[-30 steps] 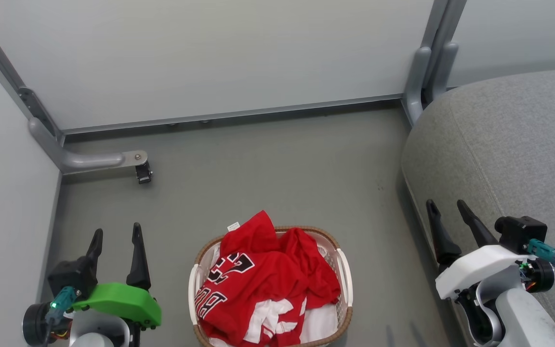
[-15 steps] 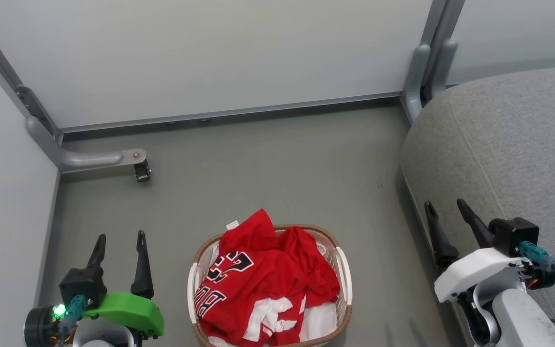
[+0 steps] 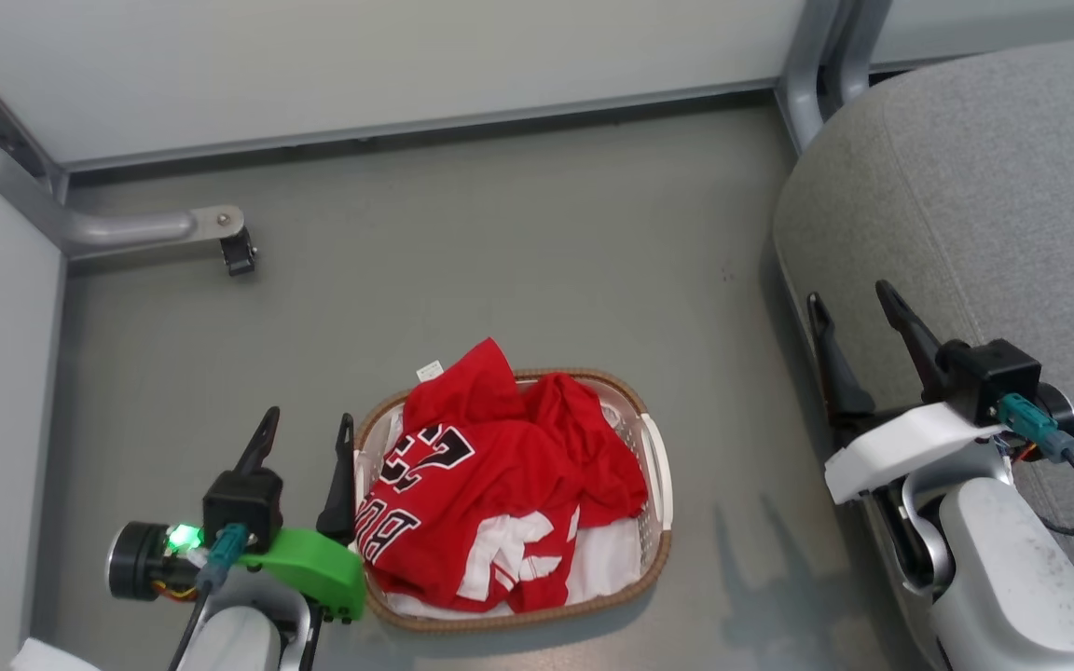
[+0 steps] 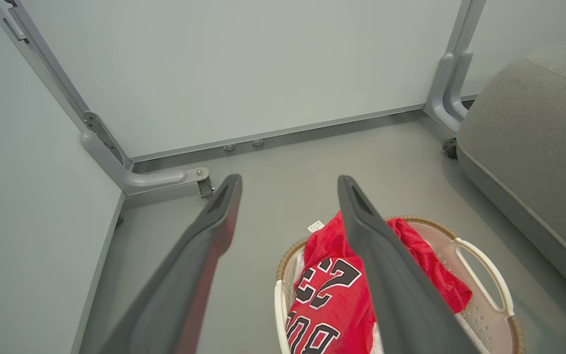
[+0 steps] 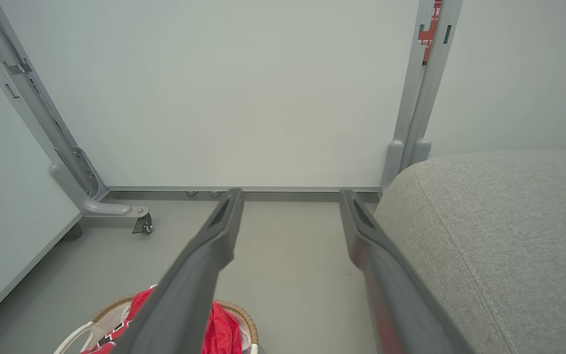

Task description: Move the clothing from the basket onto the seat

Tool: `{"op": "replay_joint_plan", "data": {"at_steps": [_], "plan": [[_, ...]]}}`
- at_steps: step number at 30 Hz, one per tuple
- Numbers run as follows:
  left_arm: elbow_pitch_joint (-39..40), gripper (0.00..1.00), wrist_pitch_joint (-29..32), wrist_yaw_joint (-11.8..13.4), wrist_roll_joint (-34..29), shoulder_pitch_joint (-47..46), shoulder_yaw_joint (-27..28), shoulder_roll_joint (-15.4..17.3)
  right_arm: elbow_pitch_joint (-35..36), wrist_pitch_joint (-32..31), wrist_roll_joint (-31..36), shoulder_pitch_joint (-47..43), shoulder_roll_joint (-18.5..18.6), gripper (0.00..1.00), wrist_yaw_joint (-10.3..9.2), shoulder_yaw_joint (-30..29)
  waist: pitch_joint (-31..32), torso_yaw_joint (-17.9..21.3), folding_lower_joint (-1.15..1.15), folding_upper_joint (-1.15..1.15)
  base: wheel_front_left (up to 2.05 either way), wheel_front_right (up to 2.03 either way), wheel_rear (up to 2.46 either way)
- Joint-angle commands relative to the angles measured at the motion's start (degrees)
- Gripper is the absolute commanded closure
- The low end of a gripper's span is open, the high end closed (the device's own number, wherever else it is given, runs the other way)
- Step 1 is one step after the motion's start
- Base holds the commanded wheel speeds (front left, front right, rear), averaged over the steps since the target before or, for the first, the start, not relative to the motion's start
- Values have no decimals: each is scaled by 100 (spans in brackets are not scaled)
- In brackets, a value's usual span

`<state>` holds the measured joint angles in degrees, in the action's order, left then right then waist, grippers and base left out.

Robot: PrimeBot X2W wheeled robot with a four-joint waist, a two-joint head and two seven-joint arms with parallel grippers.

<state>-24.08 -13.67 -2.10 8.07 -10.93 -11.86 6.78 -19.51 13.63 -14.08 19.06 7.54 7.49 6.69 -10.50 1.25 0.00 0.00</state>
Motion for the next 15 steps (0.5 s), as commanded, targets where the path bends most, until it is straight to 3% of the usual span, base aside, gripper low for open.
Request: {"op": "replay_joint_plan", "data": {"at_steps": [1, 15], "plan": [[-111, 0, -38, -47, -158, -233, -71, -11, 82, 51, 118, 176, -5, 0, 0, 27, -598, 174, 0, 0, 0, 0, 0], [-1922, 0, -151, -156, -1051, -2041, -693, -102, 1035, 162, 458, 1295, -187, 0, -1, 130, -2516, 742, 0, 0, 0, 0, 0]]}}
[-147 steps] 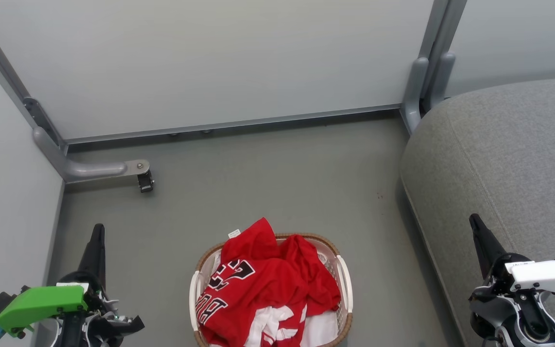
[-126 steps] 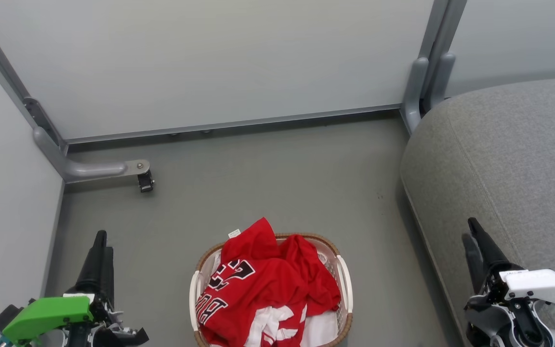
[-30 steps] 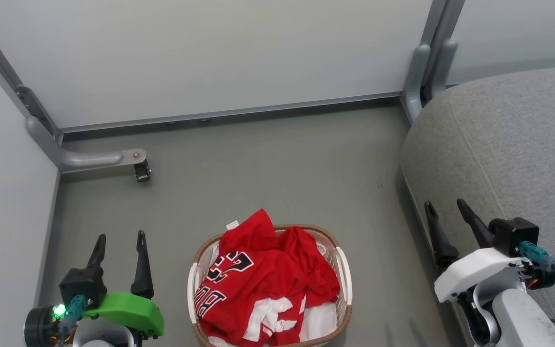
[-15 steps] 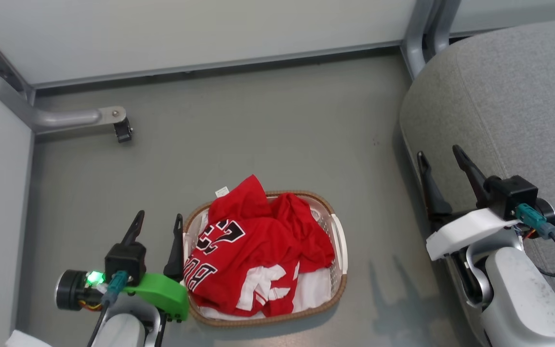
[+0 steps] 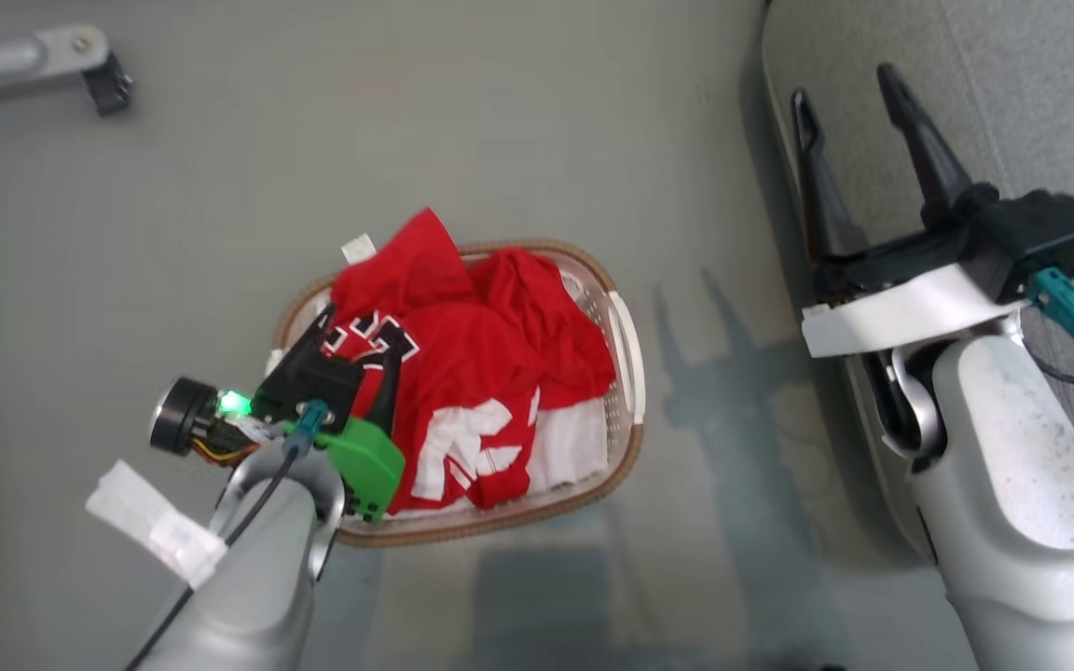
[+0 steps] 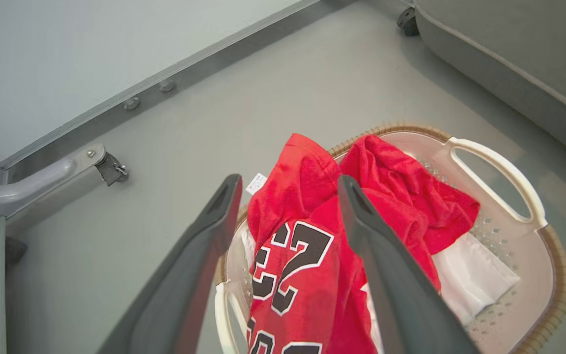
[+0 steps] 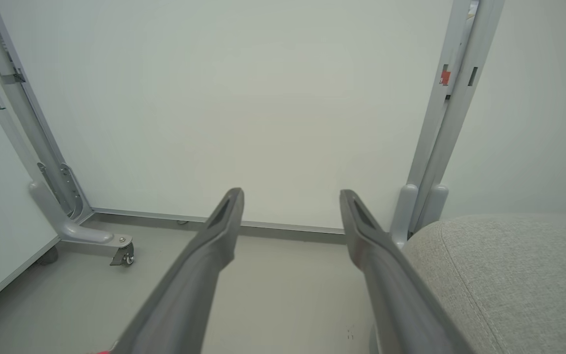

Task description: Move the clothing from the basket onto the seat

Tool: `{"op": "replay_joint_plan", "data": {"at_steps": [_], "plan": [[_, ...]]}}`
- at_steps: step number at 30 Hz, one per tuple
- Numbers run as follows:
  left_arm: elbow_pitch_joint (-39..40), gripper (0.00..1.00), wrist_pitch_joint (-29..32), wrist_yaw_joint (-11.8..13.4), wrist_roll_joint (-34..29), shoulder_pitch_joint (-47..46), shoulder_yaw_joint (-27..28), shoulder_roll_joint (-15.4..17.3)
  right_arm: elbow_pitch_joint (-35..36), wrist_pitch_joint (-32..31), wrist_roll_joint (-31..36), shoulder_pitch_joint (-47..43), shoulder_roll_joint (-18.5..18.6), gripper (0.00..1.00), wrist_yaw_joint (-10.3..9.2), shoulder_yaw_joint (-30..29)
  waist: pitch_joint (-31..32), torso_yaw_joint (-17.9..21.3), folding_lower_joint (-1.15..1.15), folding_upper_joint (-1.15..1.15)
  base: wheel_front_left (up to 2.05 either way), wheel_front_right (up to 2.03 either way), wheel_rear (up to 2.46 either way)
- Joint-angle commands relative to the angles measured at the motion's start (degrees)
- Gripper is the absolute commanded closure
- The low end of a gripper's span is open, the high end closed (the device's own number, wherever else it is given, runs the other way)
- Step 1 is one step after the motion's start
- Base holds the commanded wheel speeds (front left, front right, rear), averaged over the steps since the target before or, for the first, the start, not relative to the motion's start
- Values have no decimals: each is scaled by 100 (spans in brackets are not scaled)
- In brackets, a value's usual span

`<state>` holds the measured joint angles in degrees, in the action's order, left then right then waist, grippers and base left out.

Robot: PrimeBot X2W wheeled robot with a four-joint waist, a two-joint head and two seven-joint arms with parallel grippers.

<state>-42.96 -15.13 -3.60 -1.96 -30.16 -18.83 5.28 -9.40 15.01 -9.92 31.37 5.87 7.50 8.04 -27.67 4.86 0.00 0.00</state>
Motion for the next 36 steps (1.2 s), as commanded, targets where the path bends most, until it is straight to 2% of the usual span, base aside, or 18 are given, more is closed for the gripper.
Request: {"op": "replay_joint_plan", "data": {"at_steps": [1, 4, 8, 14, 23, 26, 30, 31, 32, 33, 36], "plan": [[-217, 0, -4, 9, -71, -255, -25, 62, 104, 24, 22, 121, -34, 0, -2, 5, -905, 419, 0, 0, 0, 0, 0], [-689, 0, -5, 20, -83, -602, -72, 60, 274, 22, -22, 243, -55, 0, -2, 22, -1148, 515, 0, 0, 0, 0, 0], [-1782, 0, 127, 77, -192, -1264, -183, 85, 268, 18, -59, 292, -83, 0, -2, 107, -1523, 674, 0, 0, 0, 0, 0], [-2554, 0, 419, 234, -323, -1824, -299, 132, 241, 18, -57, 316, -37, 0, -2, 73, -1848, 844, 0, 0, 0, 0, 0], [-2960, 0, 1118, 474, -378, -2274, -418, 240, 244, 18, -63, 345, -135, 0, -2, 53, -2107, 967, 0, 0, 0, 0, 0], [-3033, 0, 1390, 487, -325, -2368, -441, 259, 271, 18, -82, 369, -197, 0, -2, 85, -2220, 1012, 0, 0, 0, 0, 0], [-3053, 0, 1408, 435, -294, -2393, -482, 249, 246, 18, -101, 407, -223, 0, -2, 100, -2249, 1033, 0, 0, 0, 0, 0], [-3057, 15, 1384, 423, -254, -2381, -466, 237, 231, 18, -102, 405, -227, 0, -2, 101, -2237, 1031, 0, 0, 0, 0, 0], [-3056, 69, 1333, 490, -168, -2348, -388, 211, 211, 18, -101, 400, -234, 0, -2, 103, -2210, 1025, 0, 0, 0, 0, 0], [-3058, 100, 1324, 522, -83, -2299, -326, 174, 191, 18, -99, 389, -240, 0, -2, 104, -2175, 1018, 0, 0, 0, 0, 0], [-3059, 100, 1188, 586, 18, -2200, -287, 83, 125, 18, -95, 327, -240, 0, -2, 86, -2014, 968, 0, 0, 0, 0, 0]]}}
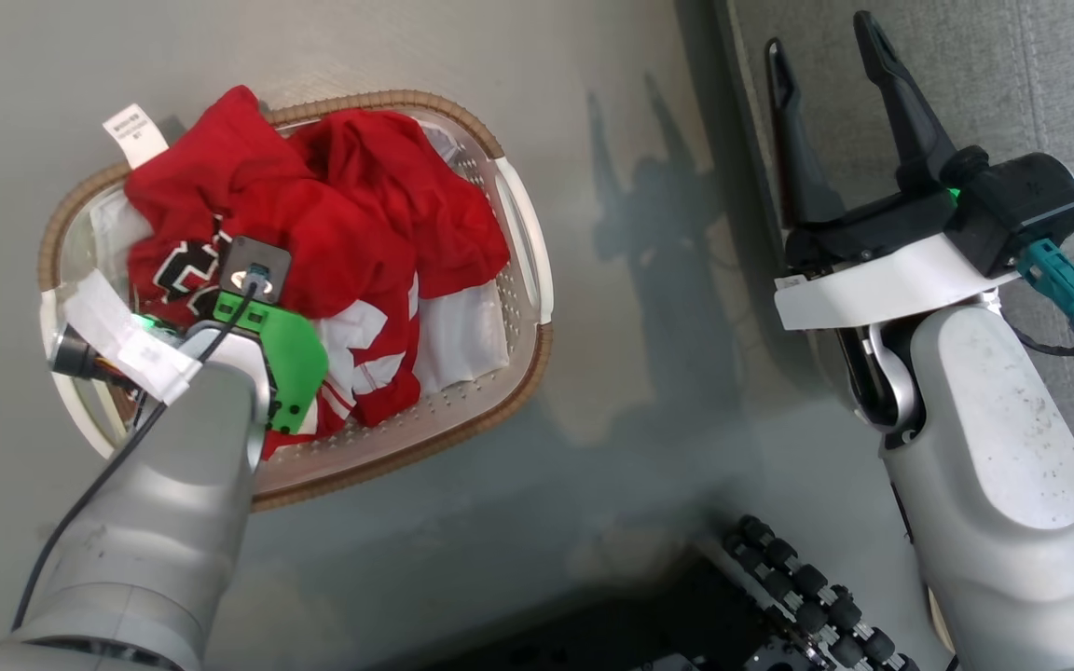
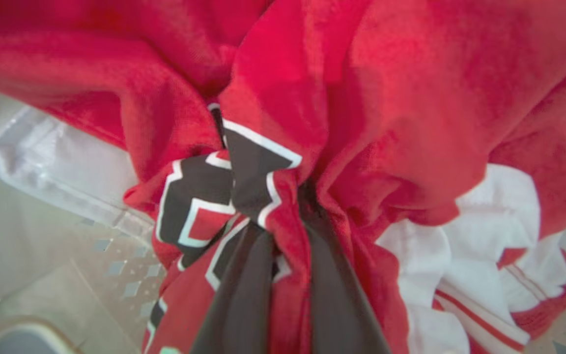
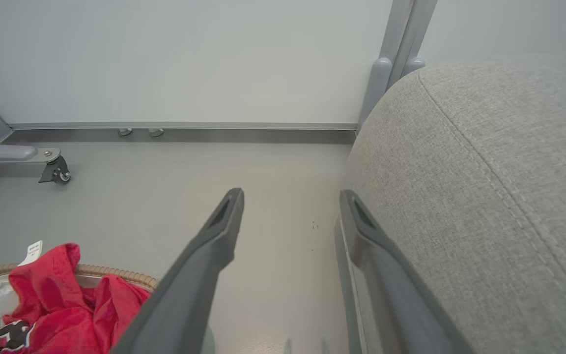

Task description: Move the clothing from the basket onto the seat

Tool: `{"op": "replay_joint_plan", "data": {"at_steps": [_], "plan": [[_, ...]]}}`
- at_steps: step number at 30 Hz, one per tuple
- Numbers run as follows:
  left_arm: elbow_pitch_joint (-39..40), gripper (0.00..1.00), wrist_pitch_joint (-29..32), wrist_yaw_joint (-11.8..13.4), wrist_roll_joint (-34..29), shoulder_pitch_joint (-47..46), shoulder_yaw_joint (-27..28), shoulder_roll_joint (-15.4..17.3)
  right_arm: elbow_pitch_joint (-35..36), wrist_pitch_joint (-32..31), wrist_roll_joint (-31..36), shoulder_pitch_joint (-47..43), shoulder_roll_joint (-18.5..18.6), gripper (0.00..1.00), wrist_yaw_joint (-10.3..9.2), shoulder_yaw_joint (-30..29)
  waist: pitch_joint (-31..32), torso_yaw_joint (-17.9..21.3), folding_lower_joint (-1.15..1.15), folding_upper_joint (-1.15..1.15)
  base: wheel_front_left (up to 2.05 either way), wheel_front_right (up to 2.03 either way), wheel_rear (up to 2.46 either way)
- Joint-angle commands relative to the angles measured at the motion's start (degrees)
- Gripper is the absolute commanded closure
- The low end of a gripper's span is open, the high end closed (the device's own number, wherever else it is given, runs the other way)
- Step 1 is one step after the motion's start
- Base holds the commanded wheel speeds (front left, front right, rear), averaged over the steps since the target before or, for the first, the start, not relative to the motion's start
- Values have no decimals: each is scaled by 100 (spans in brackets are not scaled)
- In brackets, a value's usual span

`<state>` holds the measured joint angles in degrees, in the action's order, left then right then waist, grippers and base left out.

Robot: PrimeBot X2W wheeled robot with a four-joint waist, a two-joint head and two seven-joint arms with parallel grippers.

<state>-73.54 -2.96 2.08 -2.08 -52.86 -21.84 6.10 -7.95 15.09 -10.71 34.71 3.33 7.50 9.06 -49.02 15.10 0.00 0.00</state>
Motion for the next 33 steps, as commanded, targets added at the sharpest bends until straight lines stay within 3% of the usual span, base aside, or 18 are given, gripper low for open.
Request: {"op": "replay_joint_plan", "data": {"at_steps": [1, 8, 16, 33], "plan": [[-3, 100, -83, 28, 78, 94, 39, -22, -35, 10, -16, -21, 10, 0, -2, -19, 181, -76, 0, 0, 0, 0, 0], [55, 100, -827, -42, 350, 438, 81, -224, -163, 10, 58, -284, 89, 0, -2, -65, 972, -386, 0, 0, 0, 0, 0], [485, 100, -1202, -165, 665, 1005, -7, -310, -393, 10, 114, -761, 155, 0, -3, -55, 2039, -799, 0, 0, 0, 0, 0], [3512, 100, -1227, 4, 1453, 2440, -369, -308, -608, 10, 284, -2017, 202, 0, -3, 120, 3879, -1244, 0, 0, 0, 0, 0]]}}
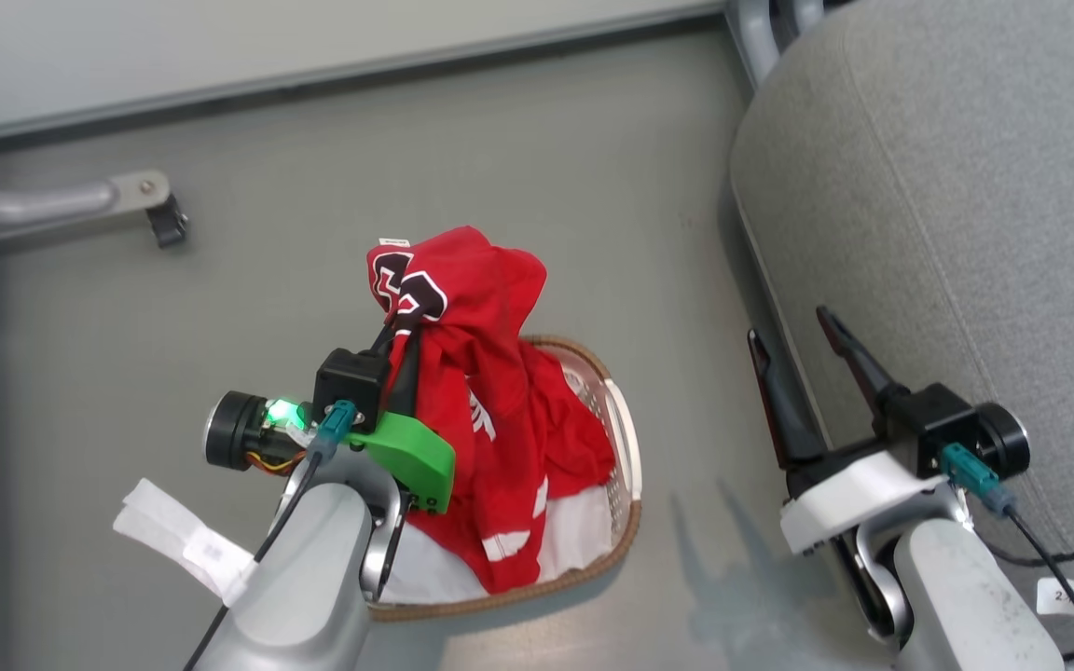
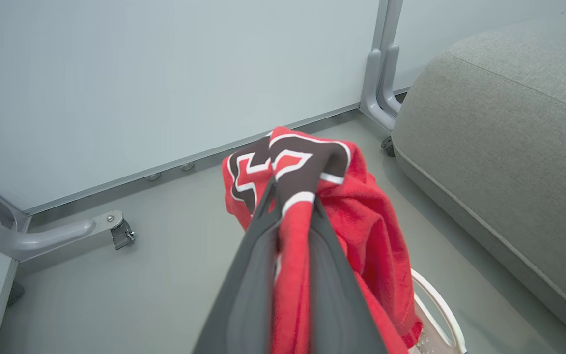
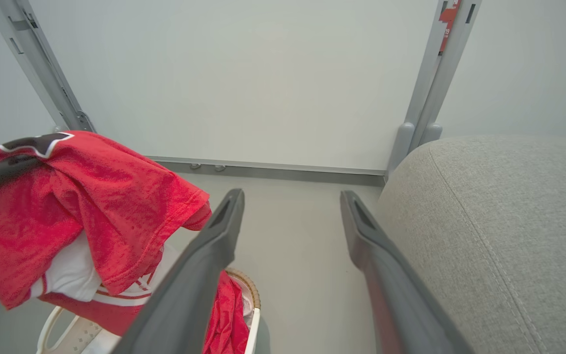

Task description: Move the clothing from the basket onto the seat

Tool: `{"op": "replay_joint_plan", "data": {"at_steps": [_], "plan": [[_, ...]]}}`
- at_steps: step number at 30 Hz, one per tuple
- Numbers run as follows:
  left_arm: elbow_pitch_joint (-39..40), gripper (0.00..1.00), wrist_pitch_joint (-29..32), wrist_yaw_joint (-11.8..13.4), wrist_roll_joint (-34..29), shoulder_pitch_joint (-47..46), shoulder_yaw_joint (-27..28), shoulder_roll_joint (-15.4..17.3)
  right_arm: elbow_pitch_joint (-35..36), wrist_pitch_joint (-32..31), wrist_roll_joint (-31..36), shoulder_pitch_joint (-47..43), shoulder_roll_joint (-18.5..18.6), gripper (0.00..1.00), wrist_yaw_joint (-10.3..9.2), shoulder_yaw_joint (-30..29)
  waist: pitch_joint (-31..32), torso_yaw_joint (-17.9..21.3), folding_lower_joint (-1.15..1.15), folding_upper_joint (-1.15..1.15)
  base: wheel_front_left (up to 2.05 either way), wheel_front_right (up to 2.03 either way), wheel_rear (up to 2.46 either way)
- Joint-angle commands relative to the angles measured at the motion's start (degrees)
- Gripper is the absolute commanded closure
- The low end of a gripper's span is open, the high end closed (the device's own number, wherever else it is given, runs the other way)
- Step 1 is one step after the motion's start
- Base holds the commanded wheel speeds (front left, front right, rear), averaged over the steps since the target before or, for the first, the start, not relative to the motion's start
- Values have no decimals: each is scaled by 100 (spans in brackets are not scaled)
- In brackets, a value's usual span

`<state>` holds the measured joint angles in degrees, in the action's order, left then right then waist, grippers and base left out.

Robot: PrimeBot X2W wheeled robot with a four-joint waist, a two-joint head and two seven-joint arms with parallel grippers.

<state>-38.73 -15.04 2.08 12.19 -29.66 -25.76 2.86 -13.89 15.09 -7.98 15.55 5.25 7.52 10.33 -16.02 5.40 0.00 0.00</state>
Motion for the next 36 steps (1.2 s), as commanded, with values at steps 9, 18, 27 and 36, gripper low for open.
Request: {"op": "replay_joint_plan", "data": {"at_steps": [9, 18, 27, 36], "plan": [[948, 100, -21, -41, 244, 344, 96, 14, -98, 10, 41, -602, 41, 0, -5, 93, 1196, -318, 0, 0, 0, 0, 0], [1520, 100, -21, 14, 449, 219, -46, 16, -56, 10, 123, -789, 72, 0, -5, 537, 1383, -357, 0, 0, 0, 0, 0], [1781, 100, -7, 165, 787, 27, -548, 14, -45, 10, 413, -108, 114, 0, -6, 1989, 1313, -558, 0, 0, 0, 0, 0], [1795, 100, 11, 328, 1062, -170, -1109, 15, -425, 10, 806, 752, -80, 0, -6, 2587, 1245, -791, 0, 0, 0, 0, 0]]}}
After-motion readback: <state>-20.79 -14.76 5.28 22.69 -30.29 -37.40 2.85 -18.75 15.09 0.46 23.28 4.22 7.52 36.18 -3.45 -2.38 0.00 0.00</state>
